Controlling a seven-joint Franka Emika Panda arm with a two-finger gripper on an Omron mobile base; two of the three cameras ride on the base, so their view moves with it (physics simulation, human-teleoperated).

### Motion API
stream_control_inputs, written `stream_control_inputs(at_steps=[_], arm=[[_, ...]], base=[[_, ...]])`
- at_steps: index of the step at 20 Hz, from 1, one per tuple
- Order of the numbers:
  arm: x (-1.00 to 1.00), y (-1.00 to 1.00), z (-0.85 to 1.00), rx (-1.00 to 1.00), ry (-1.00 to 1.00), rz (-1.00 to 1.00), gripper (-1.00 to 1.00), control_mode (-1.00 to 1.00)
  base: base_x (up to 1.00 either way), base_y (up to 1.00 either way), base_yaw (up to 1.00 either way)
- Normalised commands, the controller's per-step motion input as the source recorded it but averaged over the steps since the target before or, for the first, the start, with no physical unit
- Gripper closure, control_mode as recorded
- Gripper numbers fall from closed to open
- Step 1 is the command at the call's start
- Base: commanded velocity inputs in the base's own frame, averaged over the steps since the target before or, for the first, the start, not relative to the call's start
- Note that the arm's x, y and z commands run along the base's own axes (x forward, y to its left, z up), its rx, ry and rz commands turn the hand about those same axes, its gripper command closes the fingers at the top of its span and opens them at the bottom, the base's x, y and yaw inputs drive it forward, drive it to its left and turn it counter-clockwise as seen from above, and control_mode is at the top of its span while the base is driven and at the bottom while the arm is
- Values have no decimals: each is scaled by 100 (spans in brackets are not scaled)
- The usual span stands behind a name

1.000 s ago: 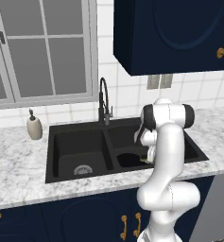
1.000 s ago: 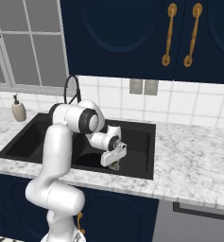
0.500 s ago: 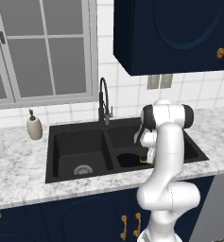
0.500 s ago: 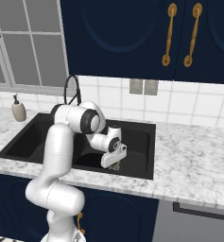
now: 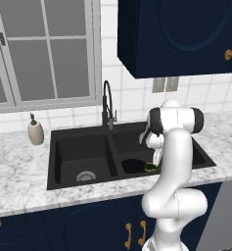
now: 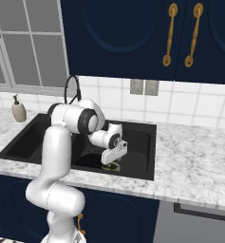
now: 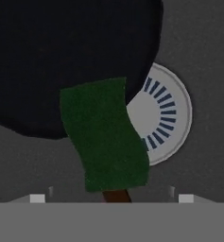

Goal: Pick the pan and sponge and place them into the sink. Then turn on the water.

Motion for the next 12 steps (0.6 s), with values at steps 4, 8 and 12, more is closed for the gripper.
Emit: stream_control_inputs(at_steps=[4, 8, 12], arm=[[-2, 0, 83, 3, -7, -1, -100, -100], [-8, 0, 100, 5, -10, -8, -100, -100], [-2, 6, 100, 4, -3, -18, -100, -100]], base=[[0, 0, 0], [0, 0, 0], [0, 0, 0]])
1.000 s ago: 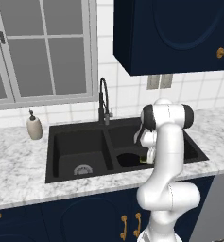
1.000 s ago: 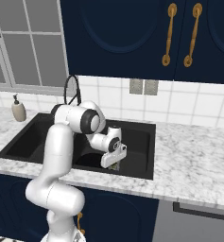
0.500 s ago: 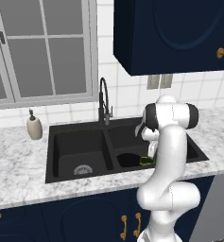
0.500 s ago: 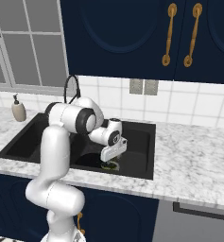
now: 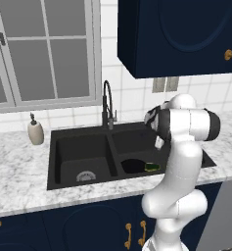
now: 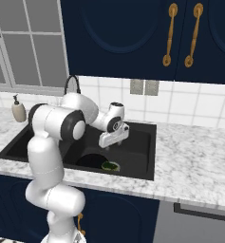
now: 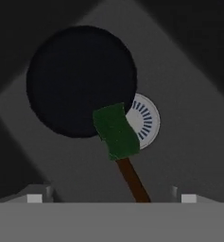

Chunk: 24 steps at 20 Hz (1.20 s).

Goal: Pick the pan and sponge and place them into the sink. Then turn on the water.

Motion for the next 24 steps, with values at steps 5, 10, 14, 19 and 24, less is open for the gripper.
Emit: stream_control_inputs(at_steps=[5, 10, 14, 19, 24], arm=[[-13, 4, 81, 0, 0, -33, -100, -100], [-2, -4, 0, 0, 1, -2, -100, -100], [-4, 23, 1, 1, -7, -43, -100, -100], [0, 12, 0, 4, -10, -92, -100, -100], [1, 10, 0, 0, 0, -94, -100, -100]], base=[[0, 0, 0], [0, 0, 0], [0, 0, 0], [0, 0, 0], [0, 0, 0]])
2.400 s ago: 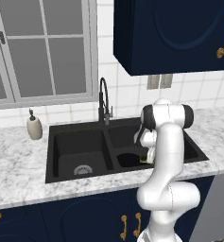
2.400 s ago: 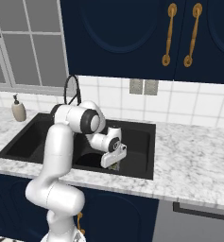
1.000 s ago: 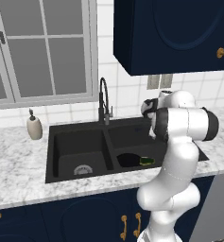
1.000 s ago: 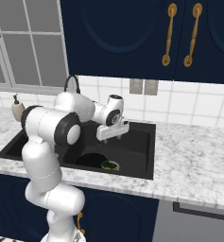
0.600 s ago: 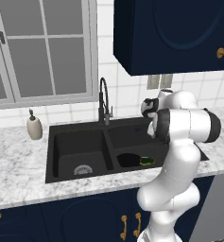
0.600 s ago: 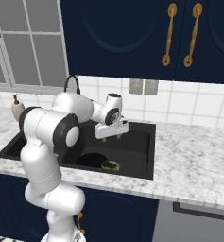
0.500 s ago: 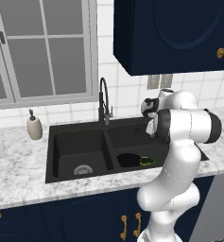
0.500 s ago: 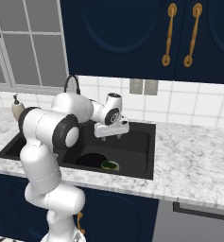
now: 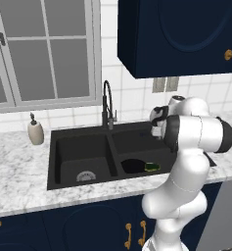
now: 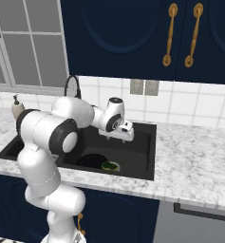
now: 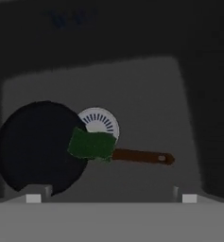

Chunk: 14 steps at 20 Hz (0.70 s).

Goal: Pick the pan and sponge and place them into the sink. Then turn on the water.

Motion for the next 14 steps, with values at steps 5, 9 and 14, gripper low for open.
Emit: stream_control_inputs(at_steps=[5, 9, 14], arm=[[1, 29, 0, 0, -2, -67, -100, -100], [0, 8, 0, 0, -1, 0, -100, -100], [8, 50, 18, 15, -22, 4, -100, -100]], base=[[0, 0, 0], [0, 0, 0], [0, 0, 0]])
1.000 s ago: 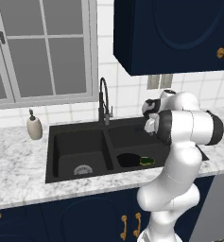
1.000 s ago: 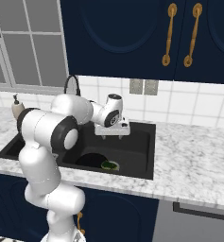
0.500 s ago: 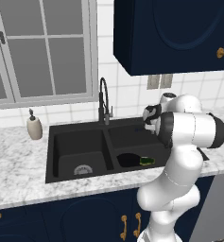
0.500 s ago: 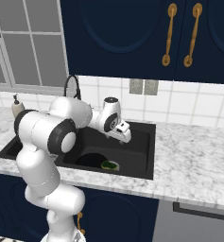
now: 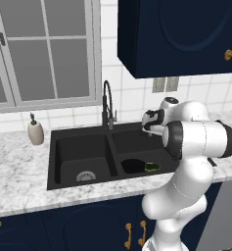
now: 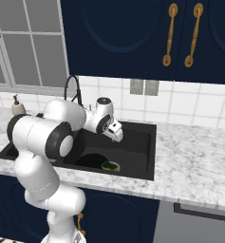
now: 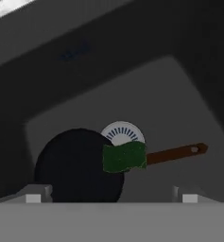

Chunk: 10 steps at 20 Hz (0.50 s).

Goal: Pick the pan and sponge and place them into the sink. Then turn on the water.

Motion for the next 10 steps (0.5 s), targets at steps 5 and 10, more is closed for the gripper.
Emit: stream_control_inputs(at_steps=[5, 10], arm=[[16, 60, 39, 23, -23, 13, -100, -100], [34, 26, 23, 18, -2, 15, -100, -100]], base=[[0, 0, 0], [0, 0, 0]])
